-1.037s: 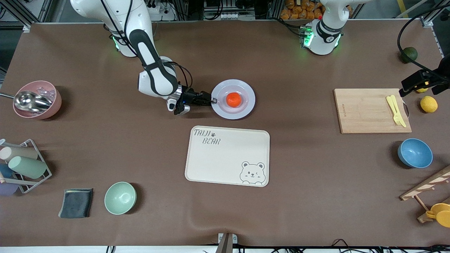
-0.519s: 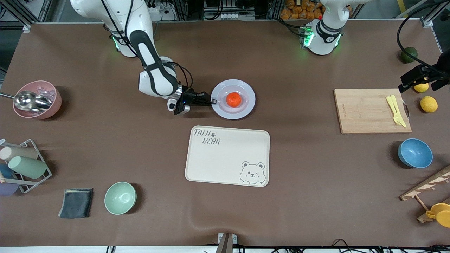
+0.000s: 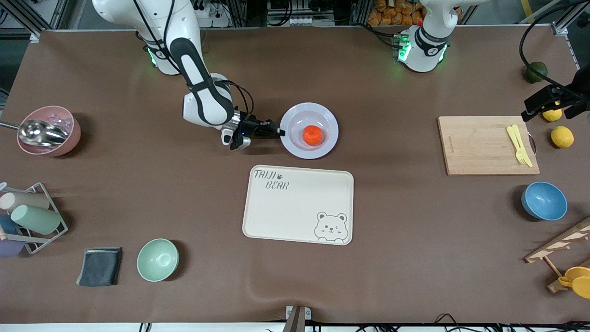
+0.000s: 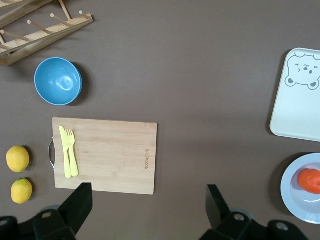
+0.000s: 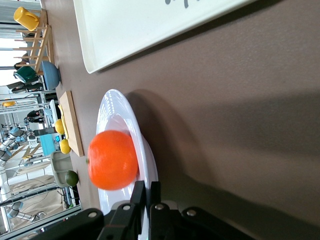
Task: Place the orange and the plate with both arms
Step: 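Lift the plate with the right gripper and move it toward the tray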
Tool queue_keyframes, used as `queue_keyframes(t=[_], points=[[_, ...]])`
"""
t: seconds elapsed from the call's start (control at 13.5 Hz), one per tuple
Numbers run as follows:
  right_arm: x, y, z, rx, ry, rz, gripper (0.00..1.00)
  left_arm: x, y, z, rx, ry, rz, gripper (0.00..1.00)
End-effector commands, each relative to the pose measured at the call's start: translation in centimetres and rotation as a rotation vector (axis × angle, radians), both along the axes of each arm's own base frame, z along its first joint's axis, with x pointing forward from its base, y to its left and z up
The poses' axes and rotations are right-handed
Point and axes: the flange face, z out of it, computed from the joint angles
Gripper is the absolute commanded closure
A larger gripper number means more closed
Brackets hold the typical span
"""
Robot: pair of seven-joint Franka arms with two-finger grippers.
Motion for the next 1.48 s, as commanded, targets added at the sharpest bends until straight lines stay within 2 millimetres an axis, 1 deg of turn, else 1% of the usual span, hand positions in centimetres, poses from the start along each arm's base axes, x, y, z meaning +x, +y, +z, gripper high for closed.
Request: queue_keyframes(t=[0.0,0.22,0.3,0.37,0.44,0.59,0.67,0.81,1.04,1.11,1.26,1.41], points=[[0.1,0.4,0.1,0.008,-0.006,-0.056,1.00,-0.4,-0.1,0.7,-0.018,-0.011,-0.020,0.00],[0.5,0.8,0.7,0.038,0.005,-0.104,1.00,-0.4,0.1,0.6,-0.018,-0.010,-0.015,0.00],[0.7,0.9,1.3,0.055,0.007,-0.121,1.00,-0.4,0.1,0.6,-0.018,-0.010,-0.015,0.00],[1.1,1.2,2.6,0.078,0.032,-0.146,1.00,-0.4,0.0,0.6,-0.018,-0.010,-0.017,0.00],[1.1,1.6,3.5,0.090,0.065,-0.164,1.00,-0.3,0.0,0.5,-0.018,-0.008,-0.015,0.00],[0.7,2.5,4.2,0.103,0.071,-0.155,1.00,-0.1,0.0,0.2,-0.018,-0.002,-0.017,0.00],[0.8,2.6,4.4,0.107,0.071,-0.154,1.00,-0.1,0.0,0.2,-0.018,-0.002,-0.017,0.00],[0.9,2.8,5.8,0.128,0.085,-0.171,1.00,-0.1,0.0,0.2,-0.018,-0.004,-0.018,0.00],[1.1,3.4,7.4,0.158,0.107,-0.185,1.00,-0.1,-0.1,0.2,-0.018,-0.004,-0.017,0.00],[1.4,3.2,8.0,0.167,0.109,-0.195,1.00,-0.1,-0.2,0.2,-0.018,-0.004,-0.014,0.00],[2.2,2.6,8.3,0.177,0.101,-0.210,1.00,-0.1,-0.4,0.2,-0.018,-0.002,-0.015,0.00],[4.2,1.2,8.6,0.188,0.081,-0.248,1.00,-0.1,-0.3,0.2,-0.017,-0.002,-0.017,0.00]])
